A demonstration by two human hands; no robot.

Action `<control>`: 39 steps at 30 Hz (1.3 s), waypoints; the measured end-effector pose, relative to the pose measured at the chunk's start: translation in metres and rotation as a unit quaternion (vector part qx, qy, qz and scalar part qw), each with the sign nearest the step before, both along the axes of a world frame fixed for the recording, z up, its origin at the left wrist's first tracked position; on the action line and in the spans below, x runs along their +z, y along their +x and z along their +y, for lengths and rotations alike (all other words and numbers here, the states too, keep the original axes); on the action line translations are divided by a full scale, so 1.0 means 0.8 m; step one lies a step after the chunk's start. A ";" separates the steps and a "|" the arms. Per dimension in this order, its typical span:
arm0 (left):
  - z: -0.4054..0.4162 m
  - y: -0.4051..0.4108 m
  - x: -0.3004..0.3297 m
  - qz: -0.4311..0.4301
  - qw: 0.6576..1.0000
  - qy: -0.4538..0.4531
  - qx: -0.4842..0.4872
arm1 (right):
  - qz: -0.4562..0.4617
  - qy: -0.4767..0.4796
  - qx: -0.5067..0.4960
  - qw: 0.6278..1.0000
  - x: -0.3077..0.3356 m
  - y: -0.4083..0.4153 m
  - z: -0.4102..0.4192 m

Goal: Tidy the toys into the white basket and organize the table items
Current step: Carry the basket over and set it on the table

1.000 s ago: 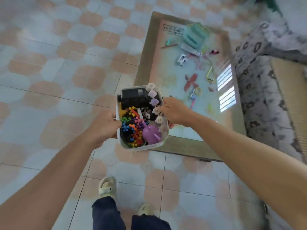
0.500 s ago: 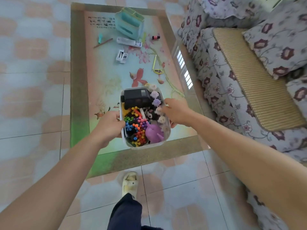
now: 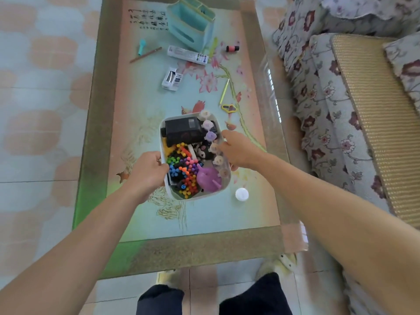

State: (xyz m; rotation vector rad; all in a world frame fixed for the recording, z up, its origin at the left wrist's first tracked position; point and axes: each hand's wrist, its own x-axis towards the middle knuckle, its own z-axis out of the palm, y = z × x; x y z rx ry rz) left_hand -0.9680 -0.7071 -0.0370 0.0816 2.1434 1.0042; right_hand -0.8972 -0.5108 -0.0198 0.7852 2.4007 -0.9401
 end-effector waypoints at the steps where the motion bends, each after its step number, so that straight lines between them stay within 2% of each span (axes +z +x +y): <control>1: 0.007 -0.003 -0.006 0.003 1.000 -0.002 0.010 | 0.000 -0.005 0.014 1.000 -0.005 -0.007 0.009; 6: 0.066 -0.003 -0.041 -0.013 0.993 0.010 0.115 | 0.009 -0.038 0.088 0.995 -0.037 -0.048 0.085; 11: 0.122 0.021 -0.061 -0.005 0.971 0.022 0.239 | 0.045 -0.074 0.153 0.984 -0.051 -0.074 0.142; 16: 0.154 0.037 -0.083 -0.021 0.948 0.044 0.313 | 0.012 -0.118 0.198 0.973 -0.078 -0.088 0.172; 23: 0.142 0.006 -0.117 -0.041 0.939 0.052 0.337 | -0.002 -0.155 0.178 0.972 -0.131 -0.125 0.157; 31: 0.108 -0.067 -0.156 -0.045 0.937 0.048 0.342 | 0.066 -0.097 0.172 0.978 -0.193 -0.219 0.115; 36: 0.109 -0.116 -0.181 -0.022 0.926 0.019 0.375 | 0.095 -0.063 0.222 0.968 -0.241 -0.293 0.100; 39: 0.120 -0.144 -0.198 -0.026 0.907 0.015 0.419 | 0.104 -0.058 0.271 0.955 -0.260 -0.342 0.096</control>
